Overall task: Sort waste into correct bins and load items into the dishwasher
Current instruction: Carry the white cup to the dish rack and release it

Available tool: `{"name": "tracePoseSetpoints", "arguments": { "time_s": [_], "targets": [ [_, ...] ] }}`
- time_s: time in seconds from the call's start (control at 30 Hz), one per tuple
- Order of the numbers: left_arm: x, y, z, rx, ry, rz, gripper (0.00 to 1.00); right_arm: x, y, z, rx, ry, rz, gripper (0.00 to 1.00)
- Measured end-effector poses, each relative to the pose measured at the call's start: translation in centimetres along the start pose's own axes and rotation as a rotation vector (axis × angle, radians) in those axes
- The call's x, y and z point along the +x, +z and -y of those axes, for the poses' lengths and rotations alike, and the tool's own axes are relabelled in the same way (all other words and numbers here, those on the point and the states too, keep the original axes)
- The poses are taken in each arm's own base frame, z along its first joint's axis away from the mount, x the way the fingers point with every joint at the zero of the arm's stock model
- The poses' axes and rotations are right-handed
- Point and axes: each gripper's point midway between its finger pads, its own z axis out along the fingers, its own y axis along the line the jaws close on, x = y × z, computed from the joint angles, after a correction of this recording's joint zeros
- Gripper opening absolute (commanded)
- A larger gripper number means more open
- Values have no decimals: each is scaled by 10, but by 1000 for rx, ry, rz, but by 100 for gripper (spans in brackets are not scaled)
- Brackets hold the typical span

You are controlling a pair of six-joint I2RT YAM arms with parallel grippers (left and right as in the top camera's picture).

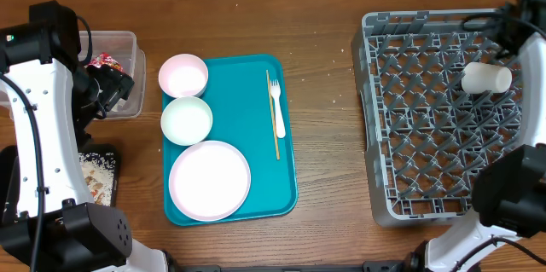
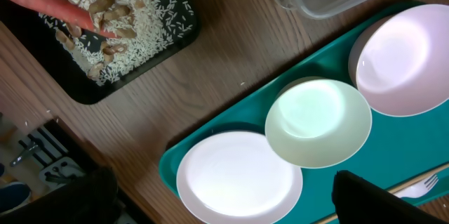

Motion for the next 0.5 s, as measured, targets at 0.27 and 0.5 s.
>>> {"name": "tracePoseSetpoints", "arguments": {
  "time_s": [0.27,0.5],
  "targets": [
    [0,0,0,0,0,0,100,10,32,56,-11,165,-131,4],
    [0,0,0,0,0,0,100,46,64,29,-88,152,-285,4]
  ]
}}
